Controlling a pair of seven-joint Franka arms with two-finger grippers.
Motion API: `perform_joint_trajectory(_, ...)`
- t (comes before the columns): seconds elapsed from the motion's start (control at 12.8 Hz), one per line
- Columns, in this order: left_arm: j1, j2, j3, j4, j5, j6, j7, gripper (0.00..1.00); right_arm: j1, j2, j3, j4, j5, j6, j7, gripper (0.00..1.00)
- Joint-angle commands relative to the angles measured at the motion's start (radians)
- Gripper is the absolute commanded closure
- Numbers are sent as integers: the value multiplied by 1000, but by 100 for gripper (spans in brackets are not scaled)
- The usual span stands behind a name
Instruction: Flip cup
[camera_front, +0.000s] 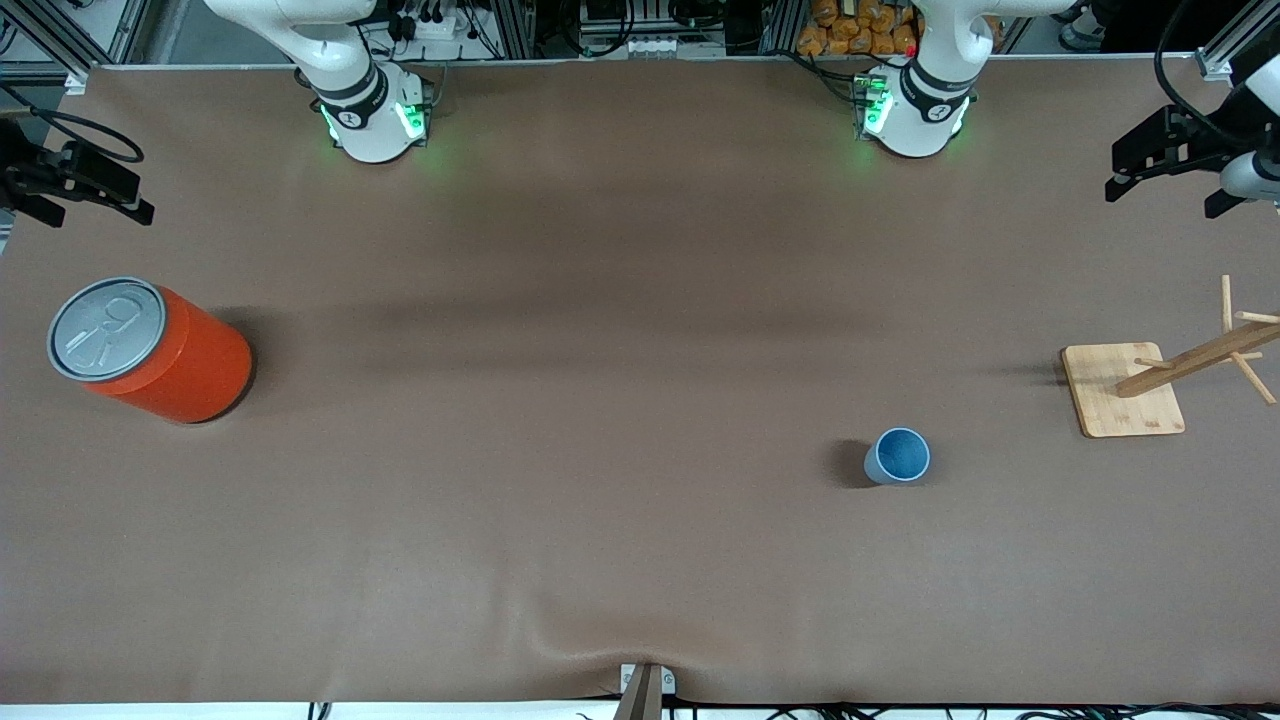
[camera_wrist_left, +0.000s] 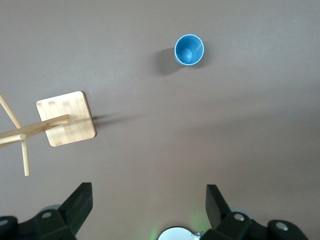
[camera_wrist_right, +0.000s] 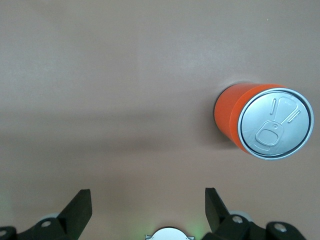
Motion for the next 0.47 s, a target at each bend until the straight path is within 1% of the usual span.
perform_joint_trajectory(0.0, 1, 10, -12, 11, 23, -4, -40, 0, -2, 12, -1, 22, -12, -17, -13, 0)
perform_joint_trajectory(0.39, 6, 23, -1, 11, 22, 16, -38, 0, -10, 12, -1, 22, -7, -17, -13, 0)
